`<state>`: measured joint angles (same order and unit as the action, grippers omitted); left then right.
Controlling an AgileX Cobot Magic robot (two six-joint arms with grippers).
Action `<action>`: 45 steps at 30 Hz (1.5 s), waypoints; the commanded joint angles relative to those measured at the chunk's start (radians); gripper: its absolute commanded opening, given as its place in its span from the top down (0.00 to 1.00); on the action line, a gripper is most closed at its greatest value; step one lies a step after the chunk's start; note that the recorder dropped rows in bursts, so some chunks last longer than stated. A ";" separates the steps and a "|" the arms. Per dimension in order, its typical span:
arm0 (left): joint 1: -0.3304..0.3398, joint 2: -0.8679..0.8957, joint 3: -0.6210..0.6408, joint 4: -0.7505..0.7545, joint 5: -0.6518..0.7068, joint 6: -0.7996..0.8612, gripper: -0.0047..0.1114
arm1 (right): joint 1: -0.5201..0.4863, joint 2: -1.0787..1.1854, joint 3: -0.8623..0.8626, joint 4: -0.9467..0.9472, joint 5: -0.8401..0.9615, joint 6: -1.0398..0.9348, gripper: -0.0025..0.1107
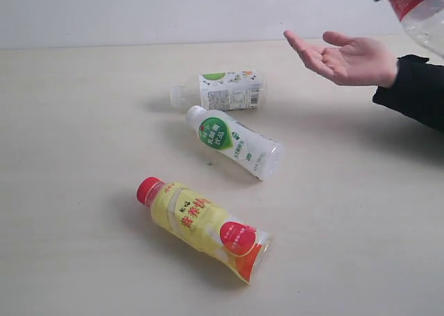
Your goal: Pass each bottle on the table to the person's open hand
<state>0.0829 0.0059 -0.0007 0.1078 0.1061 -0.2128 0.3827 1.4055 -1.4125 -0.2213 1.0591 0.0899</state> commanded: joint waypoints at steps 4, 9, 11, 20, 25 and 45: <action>-0.003 -0.006 0.001 0.001 -0.007 0.001 0.96 | 0.002 0.060 -0.080 -0.051 0.044 0.042 0.98; -0.003 -0.006 0.001 0.001 -0.007 0.001 0.96 | -0.035 0.194 -0.149 -0.019 0.073 0.052 0.98; -0.003 -0.006 0.001 0.001 -0.007 0.001 0.96 | -0.057 0.261 -0.185 0.002 0.101 0.048 0.98; -0.003 -0.006 0.001 0.001 -0.007 0.001 0.96 | -0.106 0.560 -0.339 0.028 0.144 0.001 0.98; -0.003 -0.006 0.001 0.001 -0.007 0.001 0.96 | -0.106 0.653 -0.399 0.097 0.162 -0.030 0.98; -0.003 -0.006 0.001 0.001 -0.007 0.001 0.96 | -0.106 0.694 -0.408 0.113 0.162 -0.034 0.98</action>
<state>0.0829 0.0059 -0.0007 0.1078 0.1061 -0.2128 0.2798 2.0978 -1.8124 -0.1101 1.2210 0.0636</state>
